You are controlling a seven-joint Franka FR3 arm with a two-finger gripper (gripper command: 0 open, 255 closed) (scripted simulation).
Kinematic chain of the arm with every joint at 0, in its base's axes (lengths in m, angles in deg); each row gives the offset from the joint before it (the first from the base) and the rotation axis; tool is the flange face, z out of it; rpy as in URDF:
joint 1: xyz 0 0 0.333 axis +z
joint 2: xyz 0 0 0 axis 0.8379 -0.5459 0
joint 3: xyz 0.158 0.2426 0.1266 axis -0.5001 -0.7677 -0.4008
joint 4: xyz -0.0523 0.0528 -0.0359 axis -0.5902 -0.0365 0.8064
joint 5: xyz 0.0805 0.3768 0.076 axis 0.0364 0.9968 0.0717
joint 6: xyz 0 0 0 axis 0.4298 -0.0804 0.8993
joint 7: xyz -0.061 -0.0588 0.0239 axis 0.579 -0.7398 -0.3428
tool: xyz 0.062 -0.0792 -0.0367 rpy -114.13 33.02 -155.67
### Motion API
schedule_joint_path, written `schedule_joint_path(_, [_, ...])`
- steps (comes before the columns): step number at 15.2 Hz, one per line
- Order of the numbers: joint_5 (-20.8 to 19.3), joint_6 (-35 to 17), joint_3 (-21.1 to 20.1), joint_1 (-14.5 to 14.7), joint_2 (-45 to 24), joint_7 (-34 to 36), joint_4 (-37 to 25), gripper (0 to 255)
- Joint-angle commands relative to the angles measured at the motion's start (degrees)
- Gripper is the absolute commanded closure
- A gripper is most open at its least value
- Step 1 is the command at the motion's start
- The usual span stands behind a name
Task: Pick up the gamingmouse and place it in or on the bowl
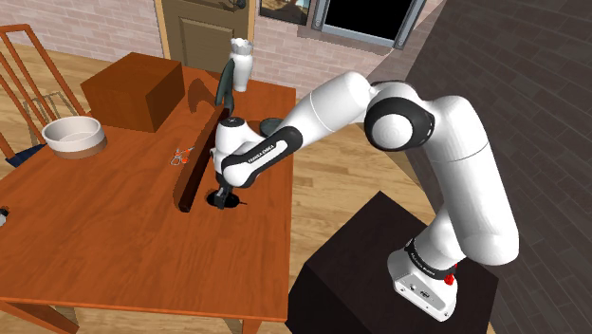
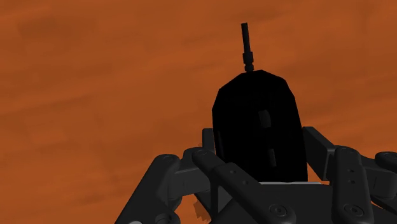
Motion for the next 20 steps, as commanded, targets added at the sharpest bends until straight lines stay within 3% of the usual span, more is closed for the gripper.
schedule_joint_path(1, [0.05, 0.58, -0.09, -0.04, 0.94, 0.01, 0.45, 255])
schedule_joint_path(20, [0.62, 9.33, -0.72, -0.61, 11.85, 0.35, 2.58, 255])
